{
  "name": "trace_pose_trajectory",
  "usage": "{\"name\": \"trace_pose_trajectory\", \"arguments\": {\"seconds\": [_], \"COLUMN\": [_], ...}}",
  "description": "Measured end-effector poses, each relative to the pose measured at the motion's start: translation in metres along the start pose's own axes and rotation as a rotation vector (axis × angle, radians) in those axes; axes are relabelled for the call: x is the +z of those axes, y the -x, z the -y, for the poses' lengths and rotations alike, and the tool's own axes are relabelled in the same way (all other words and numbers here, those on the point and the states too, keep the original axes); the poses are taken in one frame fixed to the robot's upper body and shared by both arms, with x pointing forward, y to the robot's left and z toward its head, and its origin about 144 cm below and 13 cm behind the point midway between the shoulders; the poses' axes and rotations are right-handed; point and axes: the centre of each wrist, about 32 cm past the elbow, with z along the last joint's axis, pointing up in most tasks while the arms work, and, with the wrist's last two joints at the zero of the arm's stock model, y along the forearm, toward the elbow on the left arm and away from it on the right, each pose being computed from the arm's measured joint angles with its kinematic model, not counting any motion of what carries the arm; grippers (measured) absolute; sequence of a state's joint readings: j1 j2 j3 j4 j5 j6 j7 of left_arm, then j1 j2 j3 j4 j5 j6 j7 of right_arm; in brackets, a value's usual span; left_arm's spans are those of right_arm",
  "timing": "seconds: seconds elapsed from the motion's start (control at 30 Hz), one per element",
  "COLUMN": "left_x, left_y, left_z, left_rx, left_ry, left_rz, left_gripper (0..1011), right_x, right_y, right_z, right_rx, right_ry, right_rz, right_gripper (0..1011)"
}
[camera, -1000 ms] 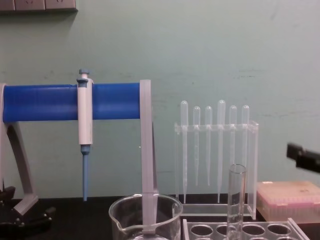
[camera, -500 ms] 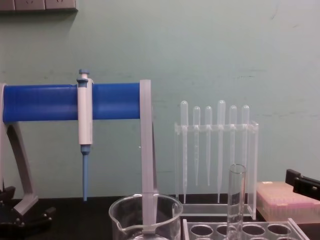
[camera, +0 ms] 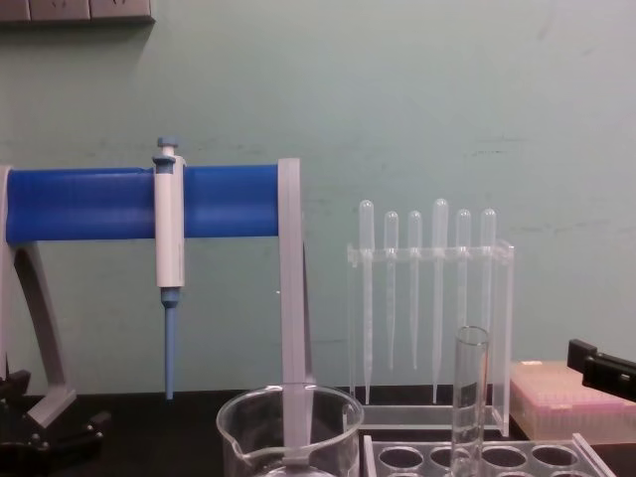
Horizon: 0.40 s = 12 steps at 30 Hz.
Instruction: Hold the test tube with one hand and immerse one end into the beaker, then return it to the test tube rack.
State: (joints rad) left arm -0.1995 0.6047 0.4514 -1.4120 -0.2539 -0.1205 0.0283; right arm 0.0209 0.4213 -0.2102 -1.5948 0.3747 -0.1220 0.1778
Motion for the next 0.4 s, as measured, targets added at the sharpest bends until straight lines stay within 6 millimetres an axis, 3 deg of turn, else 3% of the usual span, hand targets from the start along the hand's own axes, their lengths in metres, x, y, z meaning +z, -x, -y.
{"name": "trace_pose_trajectory", "arguments": {"seconds": [0.4], "left_x": [0.0000], "left_y": [0.0000], "left_z": [0.0000], "left_rx": [0.000], "left_ry": [0.000], "left_rz": [0.000], "left_gripper": [1000], "right_x": [0.0003], "right_y": [0.0003], "right_z": [0.0000], "right_rx": [-0.001], "right_ry": [0.002], "right_rz": [0.004], "right_gripper": [1003]}}
